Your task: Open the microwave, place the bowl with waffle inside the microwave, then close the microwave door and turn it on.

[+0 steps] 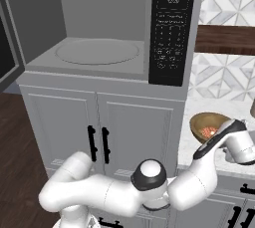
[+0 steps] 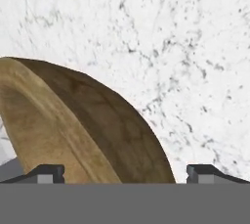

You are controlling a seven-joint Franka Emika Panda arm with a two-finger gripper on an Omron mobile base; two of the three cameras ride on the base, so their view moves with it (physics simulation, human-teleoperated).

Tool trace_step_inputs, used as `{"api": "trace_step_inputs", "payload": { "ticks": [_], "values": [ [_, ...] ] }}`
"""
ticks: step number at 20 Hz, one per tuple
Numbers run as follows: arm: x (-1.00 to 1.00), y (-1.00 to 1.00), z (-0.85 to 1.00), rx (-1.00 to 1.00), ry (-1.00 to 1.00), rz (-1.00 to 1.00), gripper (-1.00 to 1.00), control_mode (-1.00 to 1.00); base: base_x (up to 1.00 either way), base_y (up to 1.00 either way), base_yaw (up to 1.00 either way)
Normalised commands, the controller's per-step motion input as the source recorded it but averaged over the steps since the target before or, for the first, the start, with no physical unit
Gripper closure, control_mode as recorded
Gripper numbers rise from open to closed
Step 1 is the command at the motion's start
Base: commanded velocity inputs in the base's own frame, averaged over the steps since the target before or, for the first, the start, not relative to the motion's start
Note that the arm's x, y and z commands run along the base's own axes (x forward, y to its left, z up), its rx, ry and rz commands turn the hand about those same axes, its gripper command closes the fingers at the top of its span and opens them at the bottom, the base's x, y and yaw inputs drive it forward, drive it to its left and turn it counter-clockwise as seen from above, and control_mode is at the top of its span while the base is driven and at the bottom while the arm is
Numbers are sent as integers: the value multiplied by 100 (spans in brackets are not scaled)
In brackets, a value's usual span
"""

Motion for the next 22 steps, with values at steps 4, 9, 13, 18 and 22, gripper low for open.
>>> {"api": "trace_step_inputs", "payload": {
  "ticks": [4,9,13,18,22],
  "values": [
    [0,8,-19,-6,0,2,100,-100,0,0,0],
    [-42,11,9,-6,-8,7,100,-100,0,0,0],
    [-100,0,56,-1,-24,12,100,-100,0,0,0],
    [-100,0,83,-15,-5,0,100,-100,0,0,0],
    [-100,-1,89,-17,0,-1,100,-100,0,0,0]
  ]
}}
